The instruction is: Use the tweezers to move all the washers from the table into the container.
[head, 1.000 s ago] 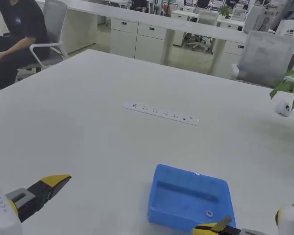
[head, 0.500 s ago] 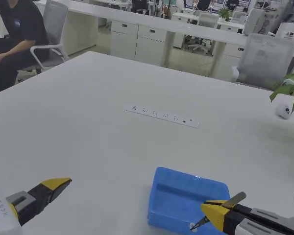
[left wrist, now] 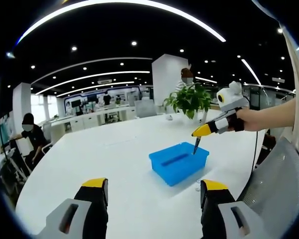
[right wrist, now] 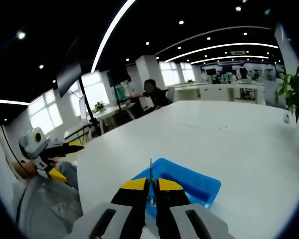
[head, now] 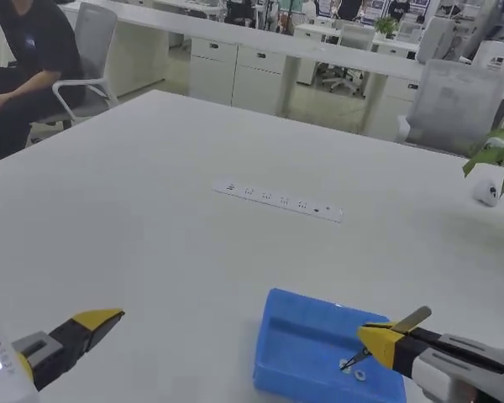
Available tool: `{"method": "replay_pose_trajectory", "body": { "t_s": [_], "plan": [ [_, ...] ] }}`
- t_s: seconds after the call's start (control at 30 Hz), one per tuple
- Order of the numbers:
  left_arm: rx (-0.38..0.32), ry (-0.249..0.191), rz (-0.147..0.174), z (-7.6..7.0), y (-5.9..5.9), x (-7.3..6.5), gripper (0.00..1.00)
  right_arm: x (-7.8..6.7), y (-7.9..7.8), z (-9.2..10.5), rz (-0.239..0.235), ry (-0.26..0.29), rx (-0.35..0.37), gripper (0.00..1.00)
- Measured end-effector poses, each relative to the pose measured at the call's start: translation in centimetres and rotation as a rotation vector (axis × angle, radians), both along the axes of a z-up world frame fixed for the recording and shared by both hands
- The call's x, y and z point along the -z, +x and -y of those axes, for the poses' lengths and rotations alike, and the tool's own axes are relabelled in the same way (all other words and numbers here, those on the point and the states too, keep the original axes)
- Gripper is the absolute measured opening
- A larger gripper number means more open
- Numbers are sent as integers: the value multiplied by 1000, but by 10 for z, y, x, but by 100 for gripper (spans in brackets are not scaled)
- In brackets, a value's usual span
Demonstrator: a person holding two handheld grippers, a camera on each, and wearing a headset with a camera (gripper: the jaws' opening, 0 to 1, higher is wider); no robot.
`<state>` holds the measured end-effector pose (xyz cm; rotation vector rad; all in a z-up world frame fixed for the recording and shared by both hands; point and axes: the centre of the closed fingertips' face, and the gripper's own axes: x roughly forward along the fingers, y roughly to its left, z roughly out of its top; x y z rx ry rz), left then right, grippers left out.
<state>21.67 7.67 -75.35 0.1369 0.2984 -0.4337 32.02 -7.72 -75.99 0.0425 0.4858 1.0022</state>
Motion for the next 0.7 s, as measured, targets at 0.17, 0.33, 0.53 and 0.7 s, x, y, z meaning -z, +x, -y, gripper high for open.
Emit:
{"method": "replay_pose_trajectory", "body": {
  "t_s": [0.17,0.33,0.53,0.7],
  "plan": [
    [-5,0,0,-1,0,0,77,7,7,3,-16,-12,15,3],
    [-8,0,-4,-2,1,1,77,15,17,4,-40,-15,14,3],
    [-8,2,-6,-2,1,1,77,25,29,6,-72,-22,31,3],
    [-6,3,-9,-1,1,1,76,35,37,6,-89,-38,38,3]
  ]
}}
